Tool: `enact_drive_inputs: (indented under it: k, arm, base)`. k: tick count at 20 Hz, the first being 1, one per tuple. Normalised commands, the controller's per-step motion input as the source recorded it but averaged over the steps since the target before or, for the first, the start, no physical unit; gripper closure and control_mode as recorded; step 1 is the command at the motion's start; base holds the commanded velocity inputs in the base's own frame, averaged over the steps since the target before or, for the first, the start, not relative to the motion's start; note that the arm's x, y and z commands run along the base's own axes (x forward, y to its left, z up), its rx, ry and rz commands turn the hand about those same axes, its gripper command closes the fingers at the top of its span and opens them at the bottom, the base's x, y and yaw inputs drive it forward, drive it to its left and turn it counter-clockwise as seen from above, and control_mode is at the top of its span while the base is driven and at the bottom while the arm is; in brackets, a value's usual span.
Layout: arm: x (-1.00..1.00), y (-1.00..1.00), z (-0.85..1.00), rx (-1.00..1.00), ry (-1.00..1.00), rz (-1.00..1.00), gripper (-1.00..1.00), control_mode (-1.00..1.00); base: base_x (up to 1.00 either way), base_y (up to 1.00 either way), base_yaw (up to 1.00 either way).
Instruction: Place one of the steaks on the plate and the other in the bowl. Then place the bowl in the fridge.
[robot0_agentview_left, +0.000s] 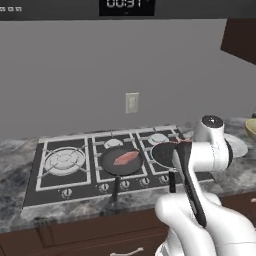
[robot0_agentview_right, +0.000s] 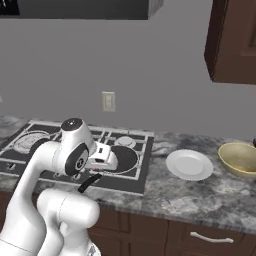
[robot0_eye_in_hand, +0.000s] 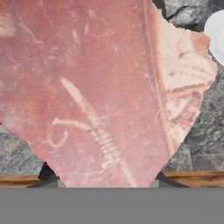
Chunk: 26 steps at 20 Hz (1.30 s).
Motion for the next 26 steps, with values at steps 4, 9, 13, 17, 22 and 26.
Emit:
enact_drive_inputs:
  k: [4, 9, 13, 17, 22, 26]
  arm:
    - [0.0, 0.0, 0.0, 0.0, 0.0, 0.0, 1.0, 1.0]
    - [0.0, 0.0, 0.0, 0.0, 0.0, 0.0, 1.0, 1.0]
    - [0.03, -0.12, 0.0, 0.01, 0.0, 0.0, 1.0, -1.0]
    - [0.63, -0.12, 0.0, 0.0, 0.01, 0.03, 1.0, -1.0]
    - [1.0, 0.0, -0.02, 0.01, 0.2, 0.0, 1.0, -1.0]
    - [0.39, -0.03, -0.02, 0.01, 0.09, -0.02, 1.0, -1.0]
  base:
    - [0.03, -0.93, 0.0]
    - [0.12, -0.79, 0.0]
    - [0.09, -0.43, 0.0]
    - [0.0, 0.0, 0.0]
    - [0.0, 0.0, 0.0]
    - [0.0, 0.0, 0.0]
